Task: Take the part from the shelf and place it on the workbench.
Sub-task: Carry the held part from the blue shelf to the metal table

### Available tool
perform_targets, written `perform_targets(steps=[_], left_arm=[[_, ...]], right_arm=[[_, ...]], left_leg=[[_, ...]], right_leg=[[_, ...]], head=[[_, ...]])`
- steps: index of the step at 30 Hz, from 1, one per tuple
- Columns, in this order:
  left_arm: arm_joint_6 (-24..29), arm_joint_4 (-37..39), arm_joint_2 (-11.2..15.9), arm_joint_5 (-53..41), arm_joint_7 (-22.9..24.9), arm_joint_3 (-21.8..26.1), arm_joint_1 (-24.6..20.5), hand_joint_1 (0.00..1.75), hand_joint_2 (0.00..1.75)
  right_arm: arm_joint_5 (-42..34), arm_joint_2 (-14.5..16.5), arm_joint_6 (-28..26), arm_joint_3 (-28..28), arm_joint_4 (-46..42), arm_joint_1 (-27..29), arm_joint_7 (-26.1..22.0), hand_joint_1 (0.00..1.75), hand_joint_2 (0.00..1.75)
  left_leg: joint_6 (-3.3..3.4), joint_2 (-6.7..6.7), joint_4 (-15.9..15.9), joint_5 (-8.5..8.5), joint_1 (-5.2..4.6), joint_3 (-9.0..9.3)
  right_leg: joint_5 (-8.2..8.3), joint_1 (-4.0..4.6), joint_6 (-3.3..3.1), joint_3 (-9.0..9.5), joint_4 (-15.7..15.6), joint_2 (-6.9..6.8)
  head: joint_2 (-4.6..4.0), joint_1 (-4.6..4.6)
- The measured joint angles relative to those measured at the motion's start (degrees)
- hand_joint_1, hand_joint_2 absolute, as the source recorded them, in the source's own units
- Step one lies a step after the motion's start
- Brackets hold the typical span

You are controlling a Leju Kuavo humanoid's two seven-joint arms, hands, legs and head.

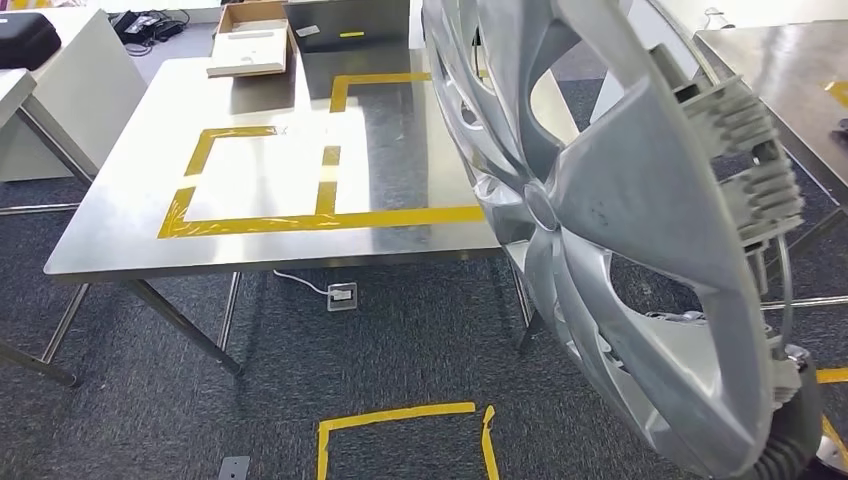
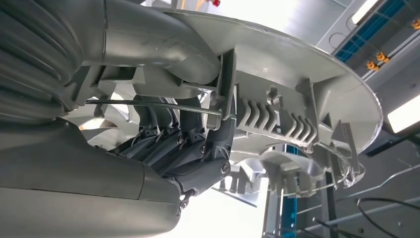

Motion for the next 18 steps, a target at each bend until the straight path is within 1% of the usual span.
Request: perform_targets(steps=[1, 2, 3, 4, 5, 6, 8, 9, 10, 11, 12, 13, 14, 15, 16, 17, 18], left_arm=[[0.0, 0.0, 0.0, 0.0, 0.1, 0.0, 0.0, 0.00, 1.75], [0.1, 0.0, 0.0, 0.0, 0.1, 0.0, -0.1, 0.00, 1.75], [0.1, 0.0, 0.0, 0.1, 0.2, 0.0, 0.0, 0.00, 1.75], [0.2, 0.0, 0.0, 0.1, 0.3, 0.1, 0.1, 0.00, 1.75], [0.2, 0.0, 0.0, 0.1, 0.4, 0.1, 0.2, 0.00, 1.75], [0.3, 0.0, 0.0, 0.1, 0.4, 0.1, 0.2, 0.00, 1.75], [0.3, 0.1, 0.0, 0.1, 0.4, 0.1, 0.3, 0.00, 1.75], [0.3, 0.1, 0.0, 0.1, 0.4, 0.1, 0.3, 0.00, 1.75], [0.3, 0.1, 0.0, 0.1, 0.3, 0.2, 0.3, 0.00, 1.75], [0.3, 0.1, 0.1, 0.0, 0.3, 0.2, 0.3, 0.00, 1.75], [0.2, 0.1, 0.1, 0.0, 0.2, 0.2, 0.3, 0.00, 1.75], [0.1, 0.1, 0.0, -0.1, 0.2, 0.2, 0.3, 0.00, 1.75], [0.0, 0.0, 0.0, -0.2, 0.1, 0.2, 0.2, 0.00, 1.75], [-0.1, 0.0, 0.1, -0.3, 0.0, 0.3, 0.2, 0.00, 1.75], [-0.2, 0.0, 0.1, -0.5, 0.0, 0.3, 0.1, 0.00, 1.75], [-0.3, 0.0, 0.1, -0.6, 0.0, 0.4, 0.0, 0.00, 1.75], [-0.4, 0.0, 0.1, -0.7, 0.0, 0.4, 0.0, 0.00, 1.75]], right_arm=[[0.0, 0.0, 0.0, 0.0, 0.0, 0.0, 0.0, 1.75, 1.75], [-0.1, 0.0, 0.1, 0.0, 0.0, 0.0, 0.0, 1.75, 1.75], [-0.1, 0.0, 0.2, -0.1, 0.1, 0.0, -0.1, 1.75, 1.75], [-0.2, 0.0, 0.3, -0.1, 0.2, 0.1, -0.1, 1.75, 1.75], [-0.2, 0.0, 0.4, -0.1, 0.3, 0.1, -0.2, 1.75, 1.75], [-0.3, 0.0, 0.5, -0.1, 0.3, 0.1, -0.3, 1.75, 1.75], [-0.4, 0.0, 0.7, -0.2, 0.4, 0.1, -0.4, 1.75, 1.75], [-0.5, 0.0, 0.8, -0.3, 0.5, 0.1, -0.5, 1.75, 1.75], [-0.6, 0.0, 0.9, -0.4, 0.5, 0.2, -0.5, 1.75, 1.75], [-0.6, 0.0, 0.9, -0.4, 0.5, 0.2, -0.5, 1.75, 1.75], [-0.6, 0.0, 0.8, -0.5, 0.4, 0.3, -0.5, 1.75, 1.75], [-0.6, 0.0, 0.7, -0.6, 0.3, 0.4, -0.4, 1.75, 1.75], [-0.6, 0.0, 0.6, -0.7, 0.1, 0.6, -0.2, 1.75, 1.75], [-0.5, 0.0, 0.4, -0.8, -0.1, 0.7, -0.1, 1.75, 1.75], [-0.5, 0.0, 0.3, -0.9, -0.2, 0.9, 0.0, 1.75, 1.75], [-0.4, 0.0, 0.2, -0.9, -0.3, 1.1, 0.1, 1.75, 1.75], [-0.4, 0.0, 0.2, -1.0, -0.4, 1.3, 0.2, 1.75, 1.75]], left_leg=[[-0.13, -0.04, 3.0, -1.49, 0.02, -1.68], [-0.24, -0.06, 6.5, -3.10, 0.01, -3.92], [-0.33, -0.07, 9.9, -4.35, 0.00, -6.31], [-0.32, -0.07, 11.9, -4.72, -0.01, -8.19], [-0.19, -0.07, 12.0, -3.88, -0.05, -9.18], [0.04, -0.08, 10.0, -1.85, -0.12, -9.20], [0.77, -0.14, 2.8, 3.76, -0.49, -7.65], [1.12, -0.19, 0.0, 5.32, -0.74, -6.99], [1.48, -0.23, -1.7, 6.26, -0.96, -6.59], [1.81, -0.25, -2.1, 6.24, -1.12, -6.52], [2.10, -0.27, -2.4, 6.08, -1.10, -6.26], [2.41, -0.29, -2.6, 6.27, -0.93, -5.80], [2.71, -0.32, -2.9, 6.13, -0.73, -5.26], [2.96, -0.36, -3.2, 5.94, -0.51, -4.63], [3.14, -0.37, -3.4, 5.68, -0.36, -4.14], [3.26, -0.38, -3.5, 5.34, -0.33, -3.81], [3.23, -0.39, -3.5, 4.97, -0.31, -3.52]], right_leg=[[-0.37, 0.01, -0.31, 0.48, -0.1, 0.00], [-0.74, 0.08, -0.52, 0.88, 0.0, 0.07], [-1.15, 0.18, -0.64, 1.26, 0.0, 0.18], [-1.60, 0.29, -0.71, 1.73, 0.0, 0.34], [-2.09, 0.38, -0.73, 2.34, 0.0, 0.50], [-2.64, 0.47, -0.70, 3.09, 0.0, 0.63], [-3.84, 0.57, -0.45, 4.63, 0.0, 0.74], [-4.34, 0.58, -0.21, 5.12, 0.0, 0.80], [-4.77, 0.55, 0.12, 5.34, -0.1, 0.85], [-4.96, 0.53, 0.49, 5.43, 0.0, 0.91], [-5.06, 0.55, 0.82, 5.59, 0.1, 0.97], [-5.21, 0.57, 1.10, 5.73, 0.3, 0.94], [-5.35, 0.63, 1.35, 5.66, 1.2, 0.86], [-5.84, 0.61, 1.65, 4.93, 2.8, 0.78], [-6.79, 0.47, 2.03, 3.33, 5.5, 0.68], [-8.12, 0.30, 2.43, 1.00, 9.1, 0.60], [-9.41, 0.07, 2.78, -1.65, 12.6, 0.52]], head=[[0.00, -0.03], [0.00, -0.05], [0.00, -0.05], [0.00, -0.05], [0.00, -0.06], [0.00, -0.06], [0.00, 0.01], [0.00, 0.04], [0.00, 0.06], [0.00, 0.06], [0.00, 0.01], [0.00, -0.02], [0.00, 0.05], [0.00, 0.18], [0.00, 0.30], [0.00, 0.43], [0.00, 0.48]])
